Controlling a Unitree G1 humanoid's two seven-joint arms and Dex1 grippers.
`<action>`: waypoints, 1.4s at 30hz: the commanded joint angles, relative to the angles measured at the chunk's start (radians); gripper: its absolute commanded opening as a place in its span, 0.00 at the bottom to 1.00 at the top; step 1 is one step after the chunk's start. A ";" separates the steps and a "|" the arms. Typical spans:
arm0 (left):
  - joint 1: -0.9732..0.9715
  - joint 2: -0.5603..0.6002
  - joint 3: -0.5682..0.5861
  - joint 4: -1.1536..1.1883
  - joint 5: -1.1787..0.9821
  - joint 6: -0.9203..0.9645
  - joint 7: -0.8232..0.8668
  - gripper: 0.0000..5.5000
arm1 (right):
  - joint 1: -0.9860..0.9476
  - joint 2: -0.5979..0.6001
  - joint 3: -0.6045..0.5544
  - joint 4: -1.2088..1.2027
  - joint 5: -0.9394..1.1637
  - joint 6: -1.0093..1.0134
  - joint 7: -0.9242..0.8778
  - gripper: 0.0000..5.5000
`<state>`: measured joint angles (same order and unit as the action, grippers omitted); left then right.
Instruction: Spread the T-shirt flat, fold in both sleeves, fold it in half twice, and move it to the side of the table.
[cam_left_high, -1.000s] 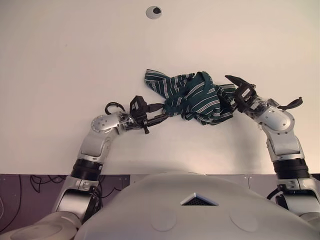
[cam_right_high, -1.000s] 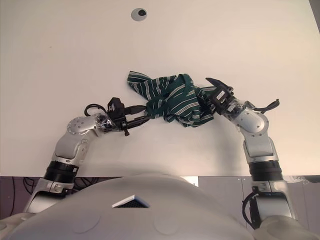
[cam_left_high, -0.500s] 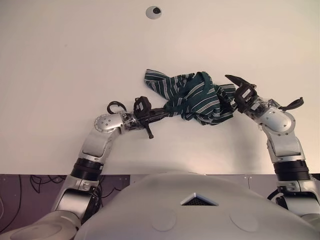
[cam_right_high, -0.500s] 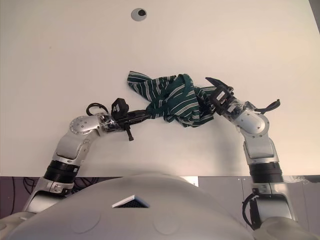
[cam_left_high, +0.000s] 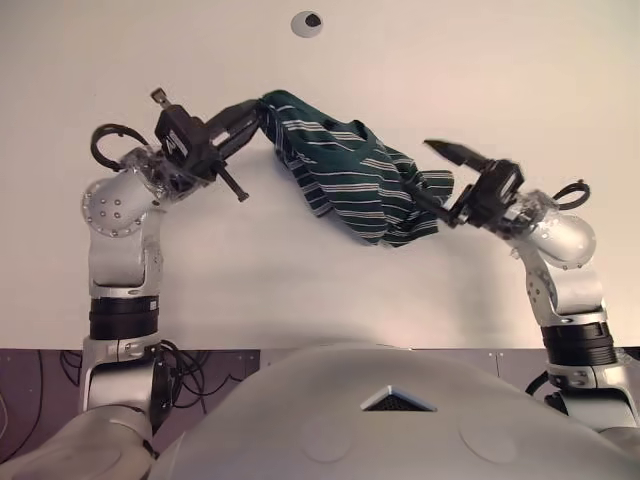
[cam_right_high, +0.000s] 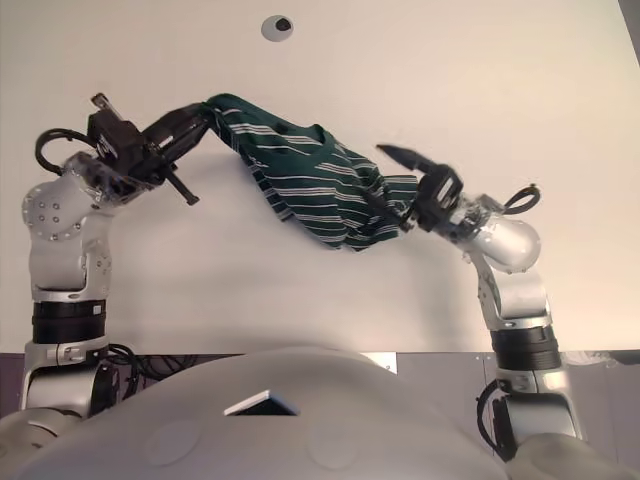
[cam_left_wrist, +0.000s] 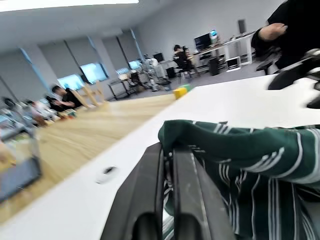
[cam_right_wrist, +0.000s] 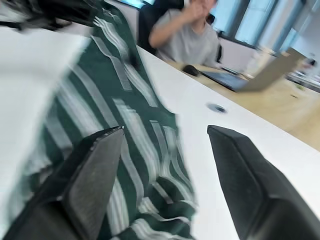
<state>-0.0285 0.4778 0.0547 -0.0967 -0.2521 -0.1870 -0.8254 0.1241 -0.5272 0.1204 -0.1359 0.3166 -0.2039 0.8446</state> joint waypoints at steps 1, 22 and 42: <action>-0.040 0.064 0.010 0.099 0.262 -0.341 0.104 0.00 | 0.071 -0.071 0.052 -0.040 -0.019 -0.045 0.135 0.56; 0.174 0.458 -0.374 -0.055 0.203 -0.659 -0.027 0.00 | -0.203 -0.087 0.117 0.270 -0.130 0.239 0.057 0.56; 0.213 0.528 -0.189 -0.035 0.410 -0.432 0.020 0.00 | -0.020 -0.183 -0.024 -0.027 0.066 0.250 0.253 0.56</action>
<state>0.1890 1.0111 -0.1501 -0.1177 0.1571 -0.6270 -0.8112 0.1182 -0.7193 0.1146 -0.1468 0.3617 0.0143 1.1072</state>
